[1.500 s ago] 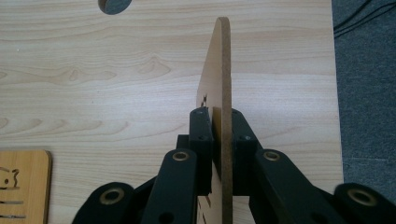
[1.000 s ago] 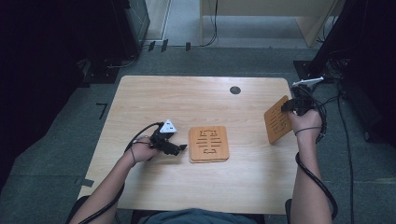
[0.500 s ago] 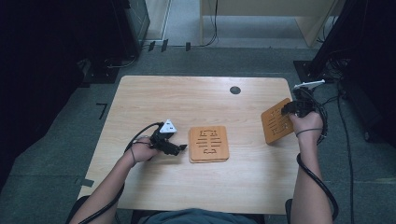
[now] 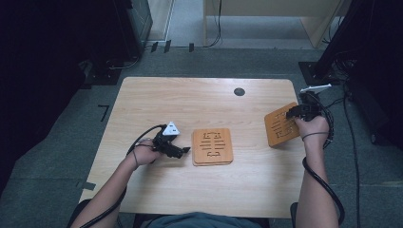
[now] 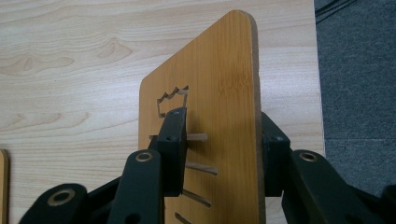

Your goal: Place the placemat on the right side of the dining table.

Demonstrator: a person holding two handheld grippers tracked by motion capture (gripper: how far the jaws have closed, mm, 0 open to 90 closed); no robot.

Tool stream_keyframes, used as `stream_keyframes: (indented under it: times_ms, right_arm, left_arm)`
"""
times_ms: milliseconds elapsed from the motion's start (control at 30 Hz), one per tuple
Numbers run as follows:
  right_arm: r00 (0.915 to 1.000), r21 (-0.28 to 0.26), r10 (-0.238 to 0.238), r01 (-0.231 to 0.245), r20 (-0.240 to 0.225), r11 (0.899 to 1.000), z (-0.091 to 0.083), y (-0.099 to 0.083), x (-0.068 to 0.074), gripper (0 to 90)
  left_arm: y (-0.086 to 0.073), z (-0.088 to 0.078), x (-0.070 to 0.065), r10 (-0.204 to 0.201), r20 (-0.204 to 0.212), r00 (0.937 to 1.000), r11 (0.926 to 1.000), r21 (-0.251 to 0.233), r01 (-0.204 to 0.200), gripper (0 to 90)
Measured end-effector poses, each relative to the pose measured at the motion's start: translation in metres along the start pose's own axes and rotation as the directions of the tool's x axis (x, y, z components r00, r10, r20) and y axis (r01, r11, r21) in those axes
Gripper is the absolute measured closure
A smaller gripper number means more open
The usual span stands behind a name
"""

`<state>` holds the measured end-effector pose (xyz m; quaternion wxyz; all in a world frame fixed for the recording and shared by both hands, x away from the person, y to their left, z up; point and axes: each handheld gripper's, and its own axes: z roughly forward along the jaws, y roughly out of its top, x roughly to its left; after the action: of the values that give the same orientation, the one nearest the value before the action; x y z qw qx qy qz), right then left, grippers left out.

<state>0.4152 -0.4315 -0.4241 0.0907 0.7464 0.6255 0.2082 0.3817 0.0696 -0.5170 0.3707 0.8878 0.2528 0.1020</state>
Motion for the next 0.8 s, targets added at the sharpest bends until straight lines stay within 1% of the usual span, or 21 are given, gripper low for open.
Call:
stream_keyframes:
  times_ms: [267,633,800]
  right_arm:
    - [1.0,0.004,-0.003,0.003,0.004,1.0,0.004,-0.001,-0.002,58.1]
    - [1.0,0.02,0.003,-0.003,-0.009,1.0,0.01,-0.002,-0.003,54.9]
    - [1.0,0.027,0.002,-0.002,-0.009,1.0,0.013,-0.003,-0.004,52.4]
  left_arm:
    - [0.0,0.0,0.0,0.0,0.0,1.0,1.0,-0.002,0.0,11.5]
    - [0.0,0.0,0.0,0.0,-0.001,1.0,1.0,0.0,0.0,11.4]
    - [0.0,0.0,0.0,0.0,-0.001,1.0,1.0,0.0,0.0,11.4]
